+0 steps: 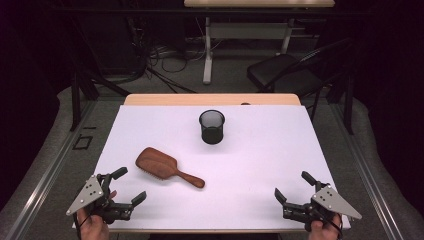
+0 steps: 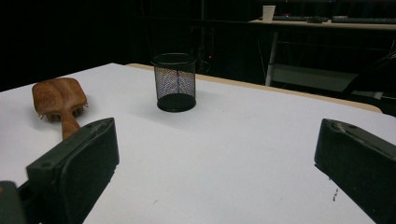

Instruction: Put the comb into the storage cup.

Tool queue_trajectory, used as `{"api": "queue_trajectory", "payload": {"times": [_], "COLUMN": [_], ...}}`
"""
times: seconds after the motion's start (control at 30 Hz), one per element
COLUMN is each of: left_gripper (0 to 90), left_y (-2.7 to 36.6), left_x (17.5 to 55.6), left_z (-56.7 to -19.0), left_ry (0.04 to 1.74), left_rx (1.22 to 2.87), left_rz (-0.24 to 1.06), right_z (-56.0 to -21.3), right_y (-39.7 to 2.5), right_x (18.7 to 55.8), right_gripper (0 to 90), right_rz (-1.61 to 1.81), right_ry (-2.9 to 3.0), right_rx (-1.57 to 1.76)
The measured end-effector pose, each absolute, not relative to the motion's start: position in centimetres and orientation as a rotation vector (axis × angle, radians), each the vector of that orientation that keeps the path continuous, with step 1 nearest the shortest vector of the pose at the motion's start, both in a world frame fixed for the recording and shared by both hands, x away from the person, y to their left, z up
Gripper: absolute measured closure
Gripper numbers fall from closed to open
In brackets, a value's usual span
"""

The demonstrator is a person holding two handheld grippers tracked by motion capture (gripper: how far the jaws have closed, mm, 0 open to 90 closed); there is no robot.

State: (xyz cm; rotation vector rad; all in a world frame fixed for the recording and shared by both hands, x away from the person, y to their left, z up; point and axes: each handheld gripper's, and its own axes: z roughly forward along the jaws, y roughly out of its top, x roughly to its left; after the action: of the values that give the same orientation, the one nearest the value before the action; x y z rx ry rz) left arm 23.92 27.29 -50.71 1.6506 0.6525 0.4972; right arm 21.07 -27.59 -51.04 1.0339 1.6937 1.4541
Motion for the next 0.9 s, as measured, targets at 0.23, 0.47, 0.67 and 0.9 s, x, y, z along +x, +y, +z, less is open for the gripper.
{"api": "queue_trajectory", "payload": {"times": [0.23,0.47,0.67,0.9], "left_gripper": [0.2,0.2,0.2,0.2], "left_y": [26.9,26.2,25.5,24.8], "left_x": [24.1,24.3,24.4,24.8], "left_z": [-50.8,-50.9,-51.0,-51.4], "left_ry": [0.675,0.707,0.732,0.824], "left_rx": [1.672,1.721,1.753,1.824], "left_rz": [0.489,0.481,0.459,0.453], "right_z": [-51.1,-51.5,-51.7,-52.1], "right_y": [-27.7,-27.5,-27.2,-26.9], "right_x": [20.9,21.3,21.5,21.9], "right_gripper": [0.0,0.0,0.0,0.0], "right_rz": [1.45,1.422,1.376,1.318], "right_ry": [1.704,1.74,1.782,1.812], "right_rx": [1.04,1.045,1.062,1.114]}}
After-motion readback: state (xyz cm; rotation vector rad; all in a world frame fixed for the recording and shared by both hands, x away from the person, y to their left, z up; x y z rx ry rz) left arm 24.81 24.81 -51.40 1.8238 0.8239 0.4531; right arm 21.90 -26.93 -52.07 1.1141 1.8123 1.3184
